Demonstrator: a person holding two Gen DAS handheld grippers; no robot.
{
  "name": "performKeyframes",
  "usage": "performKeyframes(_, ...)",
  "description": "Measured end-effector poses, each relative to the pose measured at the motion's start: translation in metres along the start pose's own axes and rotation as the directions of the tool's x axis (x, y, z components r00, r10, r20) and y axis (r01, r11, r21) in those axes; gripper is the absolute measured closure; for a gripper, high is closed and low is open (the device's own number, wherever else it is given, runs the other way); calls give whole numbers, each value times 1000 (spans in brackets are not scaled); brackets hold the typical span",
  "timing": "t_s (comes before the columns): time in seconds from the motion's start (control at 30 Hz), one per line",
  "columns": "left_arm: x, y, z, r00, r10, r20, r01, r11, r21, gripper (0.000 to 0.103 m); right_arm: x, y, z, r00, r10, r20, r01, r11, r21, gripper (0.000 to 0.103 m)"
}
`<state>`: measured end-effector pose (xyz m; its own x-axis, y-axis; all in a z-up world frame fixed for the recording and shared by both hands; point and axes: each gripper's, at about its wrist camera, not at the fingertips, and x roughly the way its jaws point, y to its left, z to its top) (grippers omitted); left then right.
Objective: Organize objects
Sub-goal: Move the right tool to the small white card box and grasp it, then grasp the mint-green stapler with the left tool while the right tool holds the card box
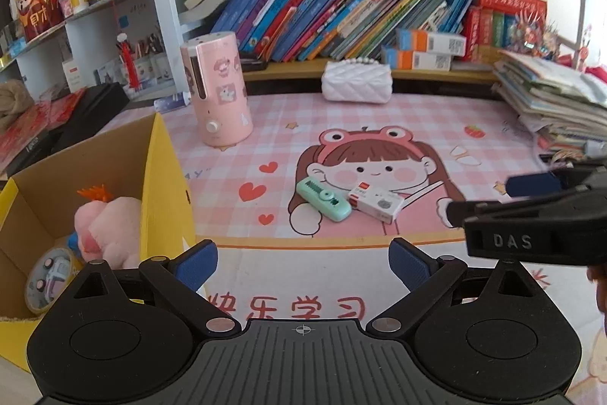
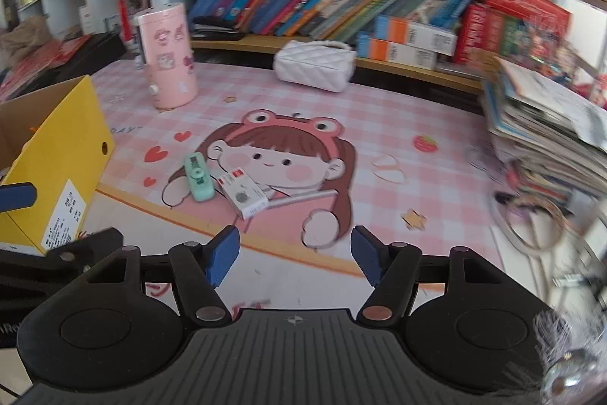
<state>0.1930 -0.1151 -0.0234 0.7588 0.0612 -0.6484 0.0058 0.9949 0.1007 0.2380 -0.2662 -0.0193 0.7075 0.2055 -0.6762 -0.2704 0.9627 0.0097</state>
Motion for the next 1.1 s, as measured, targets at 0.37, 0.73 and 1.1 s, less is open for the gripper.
performKeyframes(0.37, 23, -3, 5, 996, 73, -58, -71, 997, 31, 5, 77, 7, 27, 982, 168, -89, -184, 959, -215, 42)
performKeyframes(0.73, 36, -8, 14, 994, 91, -65, -87, 994, 62, 4, 123, 21, 32, 954, 234, -187, -282, 911, -301, 46)
performKeyframes(1.1, 46, -16, 21, 995, 71, -66, -67, 995, 67, 4, 125, 10, 38, 947, 264, -182, -303, 921, -243, 75)
